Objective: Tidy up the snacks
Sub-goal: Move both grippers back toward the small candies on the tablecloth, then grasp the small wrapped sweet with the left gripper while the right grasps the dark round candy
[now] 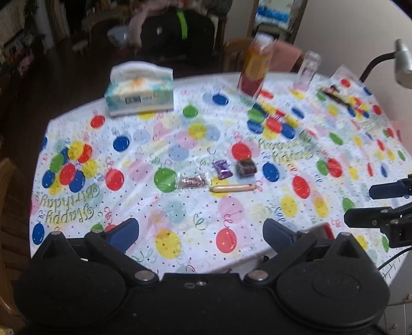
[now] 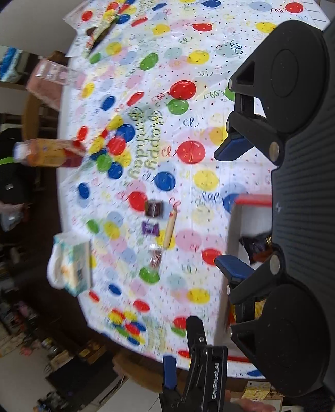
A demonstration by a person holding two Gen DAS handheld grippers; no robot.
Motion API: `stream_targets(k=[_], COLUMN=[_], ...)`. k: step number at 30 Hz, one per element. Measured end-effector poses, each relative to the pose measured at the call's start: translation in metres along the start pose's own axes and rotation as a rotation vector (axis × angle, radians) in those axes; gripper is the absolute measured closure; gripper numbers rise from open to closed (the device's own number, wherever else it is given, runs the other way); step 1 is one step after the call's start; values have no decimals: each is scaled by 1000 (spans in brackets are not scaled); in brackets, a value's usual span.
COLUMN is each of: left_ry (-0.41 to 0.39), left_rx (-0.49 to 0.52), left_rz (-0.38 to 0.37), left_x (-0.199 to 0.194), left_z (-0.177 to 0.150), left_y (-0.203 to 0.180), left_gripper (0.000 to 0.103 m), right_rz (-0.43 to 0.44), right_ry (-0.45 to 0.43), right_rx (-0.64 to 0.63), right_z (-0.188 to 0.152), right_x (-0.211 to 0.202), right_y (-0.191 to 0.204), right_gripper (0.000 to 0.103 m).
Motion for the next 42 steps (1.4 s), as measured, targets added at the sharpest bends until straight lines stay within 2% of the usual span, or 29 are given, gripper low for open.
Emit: stream_targets(k=[2,6,18,24,30,32,37,42], left_ry=[29,85,223,273,327,341,357,350], left_rx=[-9,-42,-186,-205,-224,-225,-217,-196], left_rz=[35,57,81,91,89,89,77,86], left_x=[16,44,124,156,184,191,201,202], left_z=[11,31,67,70,66,64,60,58], left_y=[2,7,24,24,26,26,23,20], left_gripper=[1,1,2,6,17,22,26,28], right_rz=[-7,-8,-13,0,11,11,36,62], right_ry=[45,114,196,231,256,269,274,276], right_rx=[10,24,3,-6,-20,-25,-26,-43], right_z=[12,32,87,98,101,101,103,104], right_x=[19,53,128,160,187,194,204,207], right_y=[-8,-22,-30,-26,-22,-21,-16,-7], right_gripper=[23,23,23,24,25,31,32,42])
Point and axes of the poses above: each gripper's, at about its wrist camera, not at the fingertips, and x roughly the way its jaws point, y to its left, z to its top, the point moved 6 cm from there along x, roughly the way its jaws point, and after that the axes turned 4 degrees about -x, right-handed, at the moved point
